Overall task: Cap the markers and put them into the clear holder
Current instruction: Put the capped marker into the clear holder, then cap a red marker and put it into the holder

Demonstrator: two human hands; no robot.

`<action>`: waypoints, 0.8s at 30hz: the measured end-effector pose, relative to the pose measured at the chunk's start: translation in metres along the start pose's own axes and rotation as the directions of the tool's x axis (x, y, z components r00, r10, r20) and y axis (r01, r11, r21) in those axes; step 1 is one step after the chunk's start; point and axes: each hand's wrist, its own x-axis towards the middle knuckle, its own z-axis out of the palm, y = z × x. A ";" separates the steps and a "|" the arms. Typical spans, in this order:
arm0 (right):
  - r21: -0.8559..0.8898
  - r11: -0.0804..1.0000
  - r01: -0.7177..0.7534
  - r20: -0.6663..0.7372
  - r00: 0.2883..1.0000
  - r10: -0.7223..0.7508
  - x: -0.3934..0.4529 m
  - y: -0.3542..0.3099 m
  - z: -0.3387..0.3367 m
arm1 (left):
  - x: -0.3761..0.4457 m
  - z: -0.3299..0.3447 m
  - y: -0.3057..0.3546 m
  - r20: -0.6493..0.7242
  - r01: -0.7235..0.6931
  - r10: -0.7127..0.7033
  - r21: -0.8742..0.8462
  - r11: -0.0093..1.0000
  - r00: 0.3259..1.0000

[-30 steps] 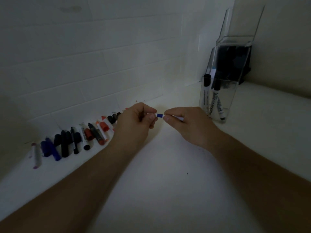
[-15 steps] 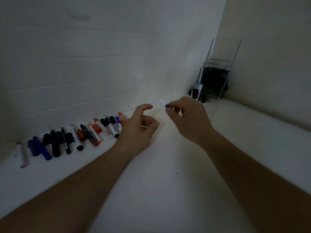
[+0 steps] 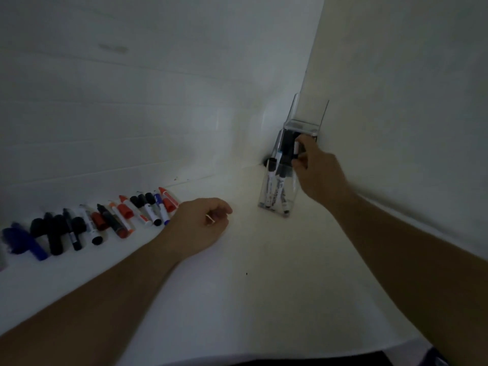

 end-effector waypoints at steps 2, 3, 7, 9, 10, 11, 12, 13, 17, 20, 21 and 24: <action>-0.067 0.997 0.035 0.037 0.999 -0.033 -0.001 -0.001 0.008 | -0.001 -0.001 0.000 0.009 -0.013 0.013 0.002 1.000 1.000; -0.088 0.995 0.040 0.052 0.998 -0.035 -0.001 -0.002 0.010 | -0.002 -0.001 0.001 0.019 -0.020 0.020 0.006 1.000 1.000; -0.137 0.990 0.019 0.177 0.984 0.005 -0.002 0.003 0.017 | -0.002 0.000 0.001 0.072 -0.031 0.030 0.017 0.999 0.997; -0.122 0.992 -0.006 0.246 0.969 0.036 -0.002 0.005 0.019 | -0.003 0.001 0.000 0.083 -0.039 0.037 0.017 0.999 0.996; -0.107 0.994 -0.014 0.257 0.966 0.041 -0.002 0.007 0.020 | -0.003 0.001 0.000 0.087 -0.041 0.040 0.017 0.999 0.995; -0.096 0.995 -0.019 0.266 0.963 0.045 -0.002 0.008 0.020 | -0.003 0.001 0.000 0.093 -0.043 0.041 0.017 0.999 0.995; -0.096 0.995 -0.021 0.276 0.960 0.047 -0.002 0.008 0.019 | -0.003 0.000 0.000 0.100 -0.046 0.044 0.017 0.999 0.994; -0.100 0.995 -0.022 0.279 0.959 0.049 -0.002 0.007 0.017 | -0.003 0.000 0.000 0.105 -0.049 0.047 0.017 0.999 0.993; -0.073 0.995 -0.063 0.060 0.996 0.068 -0.012 -0.009 0.011 | -0.005 -0.006 0.004 0.137 -0.081 0.079 0.008 0.997 0.987; 0.035 0.996 0.082 -0.031 0.996 -0.081 -0.030 -0.037 0.025 | -0.006 -0.013 0.006 0.166 -0.093 0.091 0.003 0.996 0.982; 0.091 0.988 0.125 0.012 0.992 -0.127 -0.036 -0.046 0.034 | -0.006 -0.016 0.006 0.179 -0.073 0.070 0.010 0.997 0.981; 0.239 0.960 0.146 0.184 0.964 -0.193 -0.050 -0.072 0.072 | -0.001 -0.026 0.003 0.150 -0.031 0.019 0.083 0.996 0.989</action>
